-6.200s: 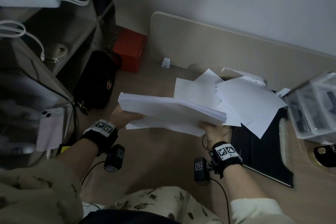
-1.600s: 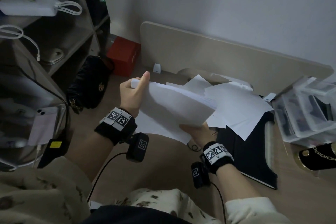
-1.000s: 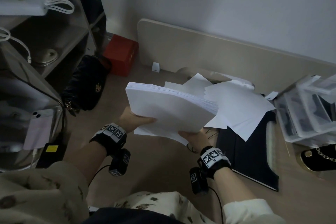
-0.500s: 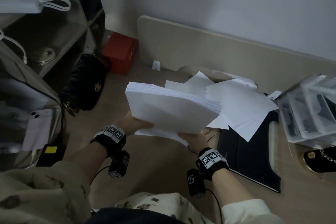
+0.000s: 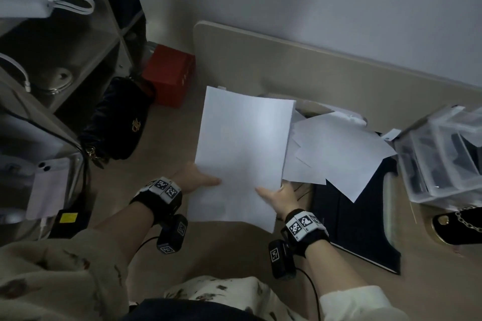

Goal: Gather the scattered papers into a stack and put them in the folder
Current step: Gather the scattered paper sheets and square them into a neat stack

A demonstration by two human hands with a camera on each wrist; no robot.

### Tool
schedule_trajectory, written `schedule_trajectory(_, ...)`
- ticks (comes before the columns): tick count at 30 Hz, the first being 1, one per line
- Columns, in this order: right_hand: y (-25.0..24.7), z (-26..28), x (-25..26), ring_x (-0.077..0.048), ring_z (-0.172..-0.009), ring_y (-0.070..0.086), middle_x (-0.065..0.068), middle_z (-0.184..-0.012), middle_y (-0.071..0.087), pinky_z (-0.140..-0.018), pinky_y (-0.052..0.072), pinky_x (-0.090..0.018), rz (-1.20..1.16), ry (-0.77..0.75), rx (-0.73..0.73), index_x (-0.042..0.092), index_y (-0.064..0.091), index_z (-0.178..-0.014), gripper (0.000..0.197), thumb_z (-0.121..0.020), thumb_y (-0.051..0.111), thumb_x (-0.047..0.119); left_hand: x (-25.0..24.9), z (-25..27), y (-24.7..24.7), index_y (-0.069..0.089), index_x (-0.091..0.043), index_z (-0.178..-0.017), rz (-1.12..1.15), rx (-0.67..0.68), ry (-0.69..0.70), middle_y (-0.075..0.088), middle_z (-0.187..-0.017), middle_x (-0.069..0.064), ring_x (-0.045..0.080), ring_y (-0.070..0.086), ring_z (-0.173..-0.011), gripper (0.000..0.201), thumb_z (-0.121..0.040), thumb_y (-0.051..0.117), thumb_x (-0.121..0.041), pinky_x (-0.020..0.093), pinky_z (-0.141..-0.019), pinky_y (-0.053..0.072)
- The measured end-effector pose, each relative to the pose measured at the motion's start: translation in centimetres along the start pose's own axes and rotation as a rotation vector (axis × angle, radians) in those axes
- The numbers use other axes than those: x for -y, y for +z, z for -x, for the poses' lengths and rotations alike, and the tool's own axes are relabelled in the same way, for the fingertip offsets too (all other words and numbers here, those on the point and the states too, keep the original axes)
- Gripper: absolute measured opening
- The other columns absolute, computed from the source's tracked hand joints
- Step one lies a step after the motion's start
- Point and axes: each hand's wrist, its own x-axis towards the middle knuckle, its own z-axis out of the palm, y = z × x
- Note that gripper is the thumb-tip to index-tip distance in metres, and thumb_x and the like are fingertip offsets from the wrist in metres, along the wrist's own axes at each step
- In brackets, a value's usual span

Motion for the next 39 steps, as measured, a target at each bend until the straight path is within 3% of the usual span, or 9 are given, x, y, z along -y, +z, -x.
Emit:
schedule_trajectory(3,-0.2,0.6,0.4,-0.028,-0.08,0.067,-0.026,-0.097,0.07,-0.08,0.056,-0.04,-0.013,0.007,0.038,-0.01,0.068,-0.091,0.023,-0.076,0.076,0.006,0.1,0.5,0.6,0.069,-0.005,-0.107,-0.013,0.009,-0.016,0.07,-0.099,0.006,0.023,0.066,-0.094,0.044,-0.071,0.083,-0.025,0.032,-0.085,0.051)
schedule_trajectory(9,0.4,1.8,1.0,-0.012,-0.069,0.065,-0.009,-0.083,0.069,-0.065,0.052,-0.02,-0.094,-0.047,-0.005,0.003,0.067,-0.085,0.008,-0.08,0.07,-0.001,0.8,0.8,1.0,0.07,-0.004,-0.1,0.104,-0.114,-0.049,0.073,-0.095,0.006,0.022,0.069,-0.087,0.07,-0.048,0.089,-0.047,0.037,-0.085,0.056)
schedule_trajectory(13,0.5,1.7,2.3,-0.015,-0.069,0.062,-0.002,-0.074,0.065,-0.073,0.049,-0.03,-0.168,-0.124,-0.09,0.016,0.061,-0.074,0.022,-0.077,0.073,-0.003,-0.5,1.6,1.2,0.073,-0.014,-0.091,0.39,-0.225,0.115,0.075,-0.09,0.002,0.018,0.072,-0.084,0.03,-0.064,0.087,-0.01,0.043,-0.088,0.055)
schedule_trajectory(17,0.8,1.6,2.3,-0.025,-0.094,0.065,-0.014,-0.1,0.068,-0.07,0.052,-0.017,-0.202,-0.2,-0.133,-0.002,0.063,-0.106,0.037,-0.073,0.079,0.005,-1.2,1.8,1.1,0.069,-0.021,-0.085,0.481,-0.283,0.177,0.073,-0.081,-0.005,0.016,0.068,-0.08,0.031,-0.068,0.08,0.003,0.038,-0.082,0.054)
schedule_trajectory(20,0.7,2.1,2.5,-0.016,-0.091,0.065,-0.01,-0.101,0.069,-0.069,0.05,-0.009,-0.226,-0.243,-0.103,0.0,0.063,-0.11,0.039,-0.075,0.077,0.003,-0.5,1.8,1.4,0.068,-0.019,-0.079,0.501,-0.291,0.151,0.071,-0.075,-0.007,0.017,0.065,-0.078,0.029,-0.069,0.079,0.005,0.038,-0.082,0.052)
schedule_trajectory(23,0.7,2.4,3.2,0.005,-0.068,0.065,0.0,-0.084,0.068,-0.061,0.049,-0.008,-0.233,-0.23,-0.075,0.01,0.066,-0.092,0.021,-0.077,0.073,-0.004,0.1,2.2,1.7,0.066,-0.019,-0.079,0.499,-0.264,0.123,0.071,-0.067,-0.014,0.012,0.062,-0.077,0.029,-0.07,0.078,0.006,0.037,-0.082,0.05)
schedule_trajectory(29,1.1,2.2,3.0,-0.01,-0.075,0.064,-0.003,-0.082,0.067,-0.065,0.052,-0.016,-0.203,-0.203,-0.009,0.018,0.063,-0.08,0.022,-0.078,0.072,-0.002,1.3,1.9,1.1,0.065,-0.016,-0.086,0.464,-0.209,0.094,0.066,-0.091,0.005,0.029,0.061,-0.098,0.042,-0.053,0.081,0.002,0.048,-0.09,0.049)
schedule_trajectory(34,1.5,2.1,2.1,-0.008,-0.076,0.061,0.0,-0.083,0.066,-0.063,0.05,-0.01,-0.237,-0.133,-0.017,0.009,0.063,-0.092,0.018,-0.079,0.071,-0.001,2.3,0.9,1.0,0.057,0.003,-0.121,0.353,-0.212,0.015,0.06,-0.118,0.022,0.034,0.055,-0.115,0.047,-0.076,0.067,0.015,0.048,-0.099,0.044)
schedule_trajectory(39,1.5,1.6,2.3,-0.018,-0.077,0.062,-0.001,-0.078,0.065,-0.081,0.051,-0.036,-0.216,-0.139,-0.053,0.02,0.062,-0.076,0.026,-0.077,0.072,-0.004,1.9,1.1,1.3,0.052,0.005,-0.127,0.353,-0.225,0.061,0.056,-0.119,0.019,0.026,0.051,-0.109,0.051,-0.078,0.061,0.02,0.043,-0.1,0.041)
